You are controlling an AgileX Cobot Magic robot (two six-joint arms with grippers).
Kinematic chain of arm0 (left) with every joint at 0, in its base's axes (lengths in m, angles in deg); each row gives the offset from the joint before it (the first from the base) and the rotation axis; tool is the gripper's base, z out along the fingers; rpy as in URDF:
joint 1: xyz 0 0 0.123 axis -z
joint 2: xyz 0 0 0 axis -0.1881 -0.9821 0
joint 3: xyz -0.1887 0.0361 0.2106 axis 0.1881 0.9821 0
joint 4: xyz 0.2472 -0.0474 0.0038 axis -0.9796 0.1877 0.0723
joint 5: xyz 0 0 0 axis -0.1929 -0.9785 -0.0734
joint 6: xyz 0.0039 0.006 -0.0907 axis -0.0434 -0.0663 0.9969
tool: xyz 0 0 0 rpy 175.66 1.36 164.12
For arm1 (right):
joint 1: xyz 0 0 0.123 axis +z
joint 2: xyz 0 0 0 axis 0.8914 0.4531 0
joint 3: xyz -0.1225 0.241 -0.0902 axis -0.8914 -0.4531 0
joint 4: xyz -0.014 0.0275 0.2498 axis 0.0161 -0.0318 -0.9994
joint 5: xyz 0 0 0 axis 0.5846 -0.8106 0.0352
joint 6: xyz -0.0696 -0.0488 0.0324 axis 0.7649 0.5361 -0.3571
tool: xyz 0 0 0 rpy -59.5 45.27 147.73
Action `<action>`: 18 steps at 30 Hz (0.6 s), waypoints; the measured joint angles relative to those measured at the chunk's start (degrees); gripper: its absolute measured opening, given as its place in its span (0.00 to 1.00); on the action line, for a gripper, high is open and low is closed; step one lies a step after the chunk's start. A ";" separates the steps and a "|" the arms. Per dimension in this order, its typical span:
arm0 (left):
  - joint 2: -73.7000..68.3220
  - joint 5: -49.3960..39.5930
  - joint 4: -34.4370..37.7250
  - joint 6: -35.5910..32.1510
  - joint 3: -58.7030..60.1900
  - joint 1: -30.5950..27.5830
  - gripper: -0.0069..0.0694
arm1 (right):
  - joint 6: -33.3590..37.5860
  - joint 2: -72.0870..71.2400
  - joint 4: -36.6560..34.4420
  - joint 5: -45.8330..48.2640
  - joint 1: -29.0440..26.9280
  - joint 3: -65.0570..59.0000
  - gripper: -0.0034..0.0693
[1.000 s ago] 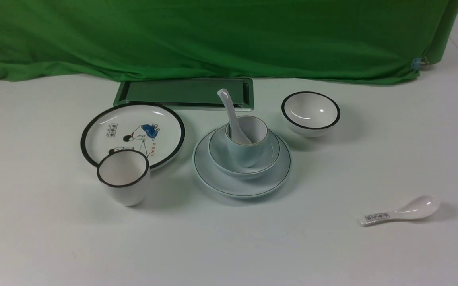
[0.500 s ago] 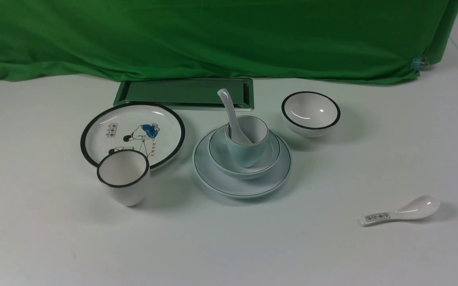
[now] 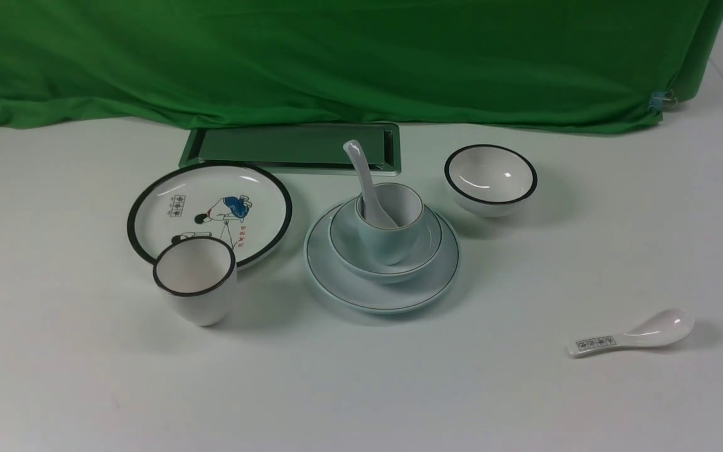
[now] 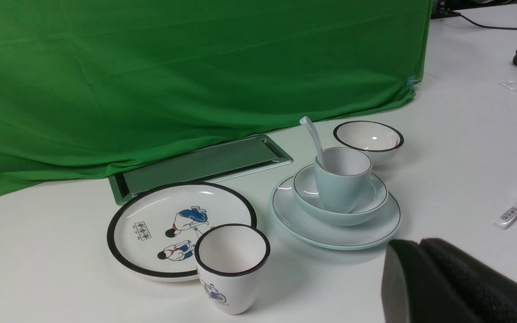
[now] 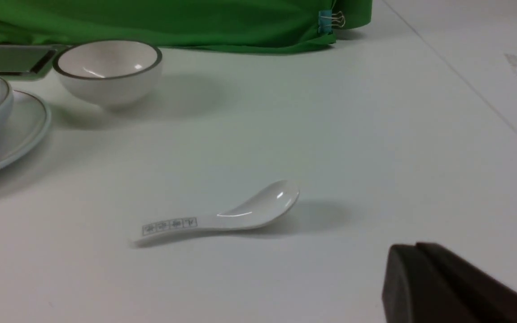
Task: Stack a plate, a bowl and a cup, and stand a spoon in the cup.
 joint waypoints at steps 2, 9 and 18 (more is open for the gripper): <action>0.00 0.00 0.00 0.00 0.00 0.00 0.05 | -0.27 0.00 -0.14 0.00 0.00 0.00 0.07; 0.00 0.00 0.00 0.00 0.00 0.00 0.05 | -0.52 0.00 -0.19 0.00 0.00 0.00 0.08; 0.00 0.00 0.00 0.00 0.00 0.00 0.05 | -0.52 0.00 -0.19 0.00 0.00 0.00 0.12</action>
